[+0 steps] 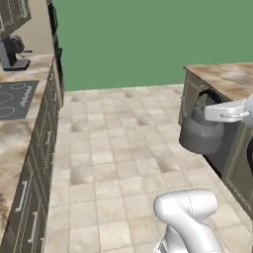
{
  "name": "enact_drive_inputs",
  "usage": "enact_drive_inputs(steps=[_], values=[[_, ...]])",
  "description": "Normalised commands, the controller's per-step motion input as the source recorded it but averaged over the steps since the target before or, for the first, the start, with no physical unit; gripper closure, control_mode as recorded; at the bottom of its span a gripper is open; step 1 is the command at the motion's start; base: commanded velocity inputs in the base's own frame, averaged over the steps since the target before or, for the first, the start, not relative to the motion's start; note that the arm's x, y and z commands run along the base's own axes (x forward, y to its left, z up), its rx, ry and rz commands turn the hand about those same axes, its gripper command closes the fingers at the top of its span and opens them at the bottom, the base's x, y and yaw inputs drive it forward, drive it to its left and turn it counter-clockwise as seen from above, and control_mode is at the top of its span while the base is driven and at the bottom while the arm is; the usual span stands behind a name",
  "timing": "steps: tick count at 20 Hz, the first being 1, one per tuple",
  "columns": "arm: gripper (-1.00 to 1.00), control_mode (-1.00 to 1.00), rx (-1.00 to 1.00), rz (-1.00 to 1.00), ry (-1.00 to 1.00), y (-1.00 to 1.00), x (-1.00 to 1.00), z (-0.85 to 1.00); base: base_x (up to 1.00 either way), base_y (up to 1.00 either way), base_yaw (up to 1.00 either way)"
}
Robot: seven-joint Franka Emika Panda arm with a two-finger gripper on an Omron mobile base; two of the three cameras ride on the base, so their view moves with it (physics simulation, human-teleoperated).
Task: Open the cabinet, pick the kettle from the cabinet, and place it in the sink.
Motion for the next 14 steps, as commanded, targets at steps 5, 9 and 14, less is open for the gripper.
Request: enact_drive_inputs(steps=[5, 9, 14], values=[[1.00, 1.00, 0.00, 0.00, 0.00, 0.00, 0.00, 0.00, 0.16, 0.00, -0.74], [1.00, 1.00, 0.00, 0.00, 0.00, 0.00, 0.00, 0.00, 0.22, 0.00, -0.66], [1.00, 1.00, 0.00, 0.00, 0.00, 0.00, 0.00, 0.00, 0.29, 0.00, -0.60]])
